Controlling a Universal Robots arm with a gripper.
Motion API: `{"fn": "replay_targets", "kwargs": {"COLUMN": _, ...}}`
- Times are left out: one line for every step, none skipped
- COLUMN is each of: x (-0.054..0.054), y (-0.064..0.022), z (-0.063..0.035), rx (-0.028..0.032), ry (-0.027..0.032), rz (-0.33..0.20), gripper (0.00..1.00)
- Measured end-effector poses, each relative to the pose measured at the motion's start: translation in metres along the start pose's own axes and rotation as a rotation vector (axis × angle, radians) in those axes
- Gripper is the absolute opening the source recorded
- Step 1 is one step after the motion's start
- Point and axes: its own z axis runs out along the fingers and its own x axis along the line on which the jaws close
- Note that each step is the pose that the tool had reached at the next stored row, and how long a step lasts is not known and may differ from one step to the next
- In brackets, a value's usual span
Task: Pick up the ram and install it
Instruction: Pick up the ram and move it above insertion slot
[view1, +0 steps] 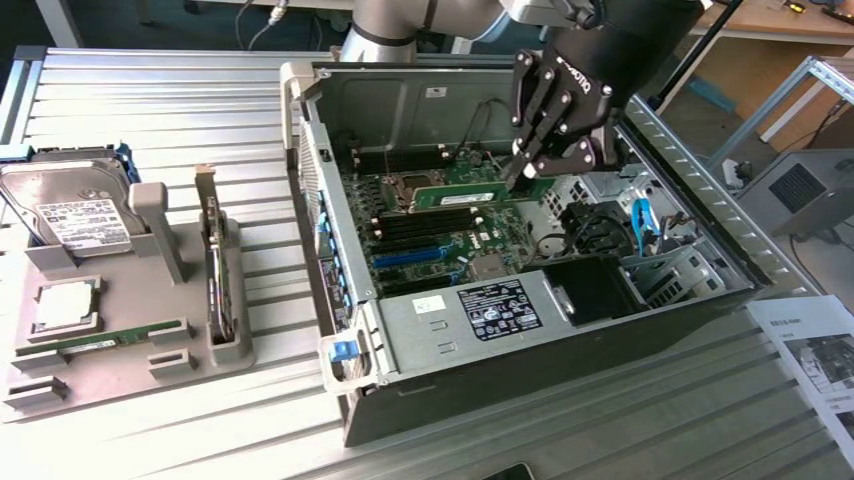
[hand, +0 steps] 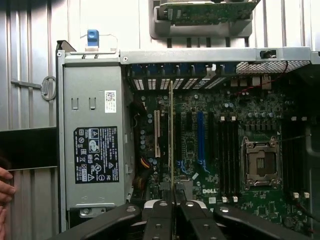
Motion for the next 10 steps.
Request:
{"fn": "replay_targets", "kwargs": {"x": -0.002, "y": 0.0000, "z": 0.0002, "rx": 0.0000, "ry": 0.0000, "rz": 0.000, "gripper": 0.12}}
{"fn": "replay_targets", "kwargs": {"x": -0.003, "y": 0.0001, "z": 0.0003, "rx": 0.0000, "ry": 0.0000, "rz": 0.000, "gripper": 0.12}}
{"fn": "replay_targets", "kwargs": {"x": -0.006, "y": 0.0001, "z": 0.0006, "rx": 0.0000, "ry": -0.0001, "rz": 0.000, "gripper": 0.12}}
{"fn": "replay_targets", "kwargs": {"x": -0.008, "y": 0.0002, "z": 0.0007, "rx": 0.0000, "ry": 0.0000, "rz": 0.000, "gripper": 0.12}}
{"fn": "replay_targets", "kwargs": {"x": -0.010, "y": 0.0002, "z": 0.0009, "rx": 0.0000, "ry": -0.0001, "rz": 0.000, "gripper": 0.12}}
{"fn": "replay_targets", "kwargs": {"x": -0.013, "y": 0.0003, "z": 0.0011, "rx": 0.0000, "ry": -0.0001, "rz": 0.000, "gripper": 0.12}}
{"fn": "replay_targets", "kwargs": {"x": -0.014, "y": 0.0004, "z": 0.0012, "rx": 0.0000, "ry": 0.0000, "rz": 0.000, "gripper": 0.12}}
{"fn": "replay_targets", "kwargs": {"x": -0.017, "y": 0.0004, "z": 0.0014, "rx": 0.0000, "ry": -0.0001, "rz": 0.000, "gripper": 0.12}}
{"fn": "replay_targets", "kwargs": {"x": -0.019, "y": 0.0005, "z": 0.0016, "rx": 0.0001, "ry": -0.0002, "rz": 0.000, "gripper": 0.12}}
{"fn": "replay_targets", "kwargs": {"x": -0.020, "y": 0.0005, "z": 0.0016, "rx": 0.0000, "ry": 0.0000, "rz": 0.000, "gripper": 0.12}}
